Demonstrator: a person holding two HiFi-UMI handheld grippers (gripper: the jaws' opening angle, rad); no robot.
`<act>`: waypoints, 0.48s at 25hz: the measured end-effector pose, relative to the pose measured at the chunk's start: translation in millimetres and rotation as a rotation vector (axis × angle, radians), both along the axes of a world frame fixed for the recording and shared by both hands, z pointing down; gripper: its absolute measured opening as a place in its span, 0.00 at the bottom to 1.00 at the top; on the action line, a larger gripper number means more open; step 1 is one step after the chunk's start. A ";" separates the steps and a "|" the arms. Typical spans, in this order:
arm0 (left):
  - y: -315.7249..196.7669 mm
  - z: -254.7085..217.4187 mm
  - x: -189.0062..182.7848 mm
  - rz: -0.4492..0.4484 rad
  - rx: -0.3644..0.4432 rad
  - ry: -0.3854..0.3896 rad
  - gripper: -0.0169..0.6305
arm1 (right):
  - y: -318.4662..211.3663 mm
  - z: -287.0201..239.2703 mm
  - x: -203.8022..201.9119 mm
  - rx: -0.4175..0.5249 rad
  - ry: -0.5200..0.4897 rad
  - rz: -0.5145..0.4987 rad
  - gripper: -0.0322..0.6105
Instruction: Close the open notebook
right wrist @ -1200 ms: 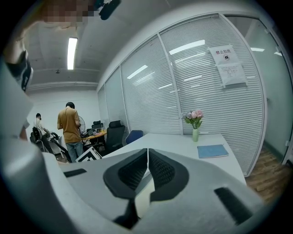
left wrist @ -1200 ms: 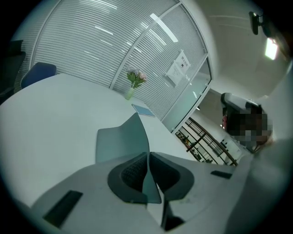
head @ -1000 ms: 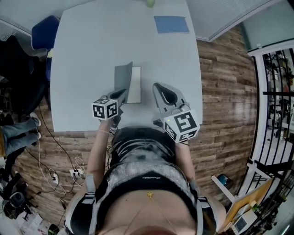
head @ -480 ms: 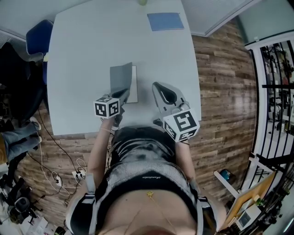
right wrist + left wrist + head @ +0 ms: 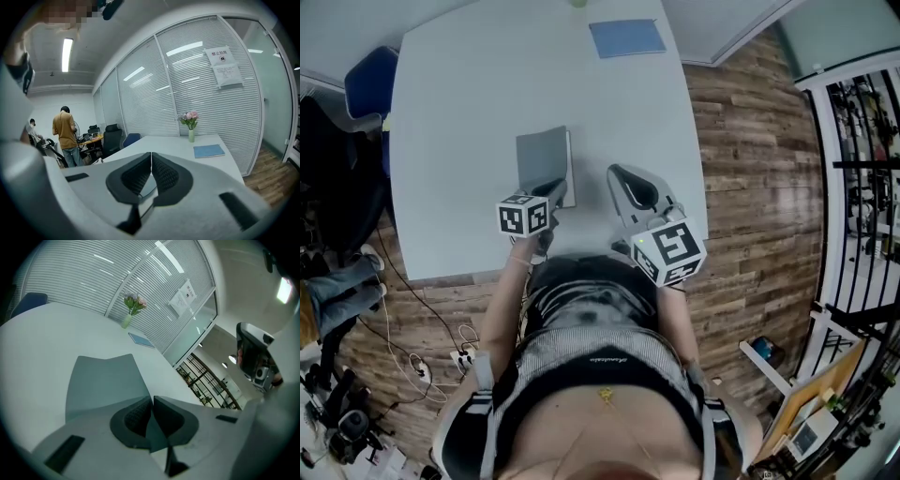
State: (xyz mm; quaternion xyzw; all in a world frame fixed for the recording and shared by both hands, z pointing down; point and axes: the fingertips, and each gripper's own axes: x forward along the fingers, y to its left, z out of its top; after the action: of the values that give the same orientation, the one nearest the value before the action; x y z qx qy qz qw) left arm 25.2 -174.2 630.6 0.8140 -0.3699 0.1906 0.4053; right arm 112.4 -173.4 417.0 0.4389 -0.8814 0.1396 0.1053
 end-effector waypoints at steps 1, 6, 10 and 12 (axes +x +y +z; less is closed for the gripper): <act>0.3 1.8 2.1 0.002 -0.005 -0.003 0.06 | 0.5 0.2 1.0 -0.001 0.000 0.002 0.05; -0.3 8.4 6.9 0.010 -0.021 -0.012 0.06 | 1.9 2.8 4.9 -0.014 0.006 0.013 0.05; 1.4 17.8 13.4 0.017 -0.043 -0.005 0.06 | 2.5 5.1 12.0 -0.022 0.002 0.025 0.05; -0.1 20.6 15.6 0.014 -0.046 -0.022 0.06 | 2.3 6.9 16.7 -0.023 0.003 0.031 0.05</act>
State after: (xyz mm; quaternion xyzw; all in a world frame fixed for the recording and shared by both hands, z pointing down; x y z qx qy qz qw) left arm 40.9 -174.3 651.2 0.8050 -0.3640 0.2107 0.4184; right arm 129.2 -171.1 423.8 0.4517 -0.8725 0.1507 0.1093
